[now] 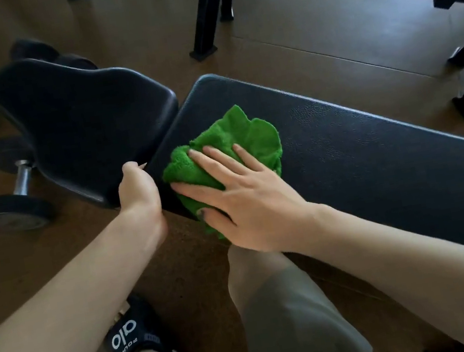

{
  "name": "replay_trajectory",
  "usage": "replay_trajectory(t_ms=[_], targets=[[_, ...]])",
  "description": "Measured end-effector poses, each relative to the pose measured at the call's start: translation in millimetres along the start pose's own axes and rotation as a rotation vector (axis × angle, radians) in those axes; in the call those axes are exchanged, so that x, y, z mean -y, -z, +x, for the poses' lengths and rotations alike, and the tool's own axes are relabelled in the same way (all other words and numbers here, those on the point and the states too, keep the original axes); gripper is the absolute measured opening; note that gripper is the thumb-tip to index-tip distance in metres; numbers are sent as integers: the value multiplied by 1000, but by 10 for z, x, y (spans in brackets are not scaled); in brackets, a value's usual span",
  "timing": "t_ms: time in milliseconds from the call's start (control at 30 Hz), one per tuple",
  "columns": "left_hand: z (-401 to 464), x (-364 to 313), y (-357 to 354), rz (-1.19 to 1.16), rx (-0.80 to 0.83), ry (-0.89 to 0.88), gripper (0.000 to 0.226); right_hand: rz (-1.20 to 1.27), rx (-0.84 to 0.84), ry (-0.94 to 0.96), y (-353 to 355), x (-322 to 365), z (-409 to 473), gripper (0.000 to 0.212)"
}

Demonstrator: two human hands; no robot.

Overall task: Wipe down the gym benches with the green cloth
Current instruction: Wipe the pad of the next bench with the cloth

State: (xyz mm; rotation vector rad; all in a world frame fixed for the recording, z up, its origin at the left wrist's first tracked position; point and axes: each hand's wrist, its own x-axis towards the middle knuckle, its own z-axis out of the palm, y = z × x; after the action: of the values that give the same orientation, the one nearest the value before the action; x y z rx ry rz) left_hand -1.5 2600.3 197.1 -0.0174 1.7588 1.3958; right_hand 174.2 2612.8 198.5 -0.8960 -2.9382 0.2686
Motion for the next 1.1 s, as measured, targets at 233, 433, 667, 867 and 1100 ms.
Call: replay_trajectory(t_ms=[233,433,667,867,1100], targets=[[-30,13,-24,38,-58,7,23,55,29,-232,116,-432,977,51],[-49,55,8,40,-18,-51,27,36,-3,-61,-39,-49,958,47],[-85,53,46,107,14,-114,28,52,0,-268,137,-600,1228,52],[-54,113,58,23,15,-86,24,79,9,-437,93,-381,487,55],[118,155,235,15,254,-80,37,74,11,-205,-13,208,940,49]])
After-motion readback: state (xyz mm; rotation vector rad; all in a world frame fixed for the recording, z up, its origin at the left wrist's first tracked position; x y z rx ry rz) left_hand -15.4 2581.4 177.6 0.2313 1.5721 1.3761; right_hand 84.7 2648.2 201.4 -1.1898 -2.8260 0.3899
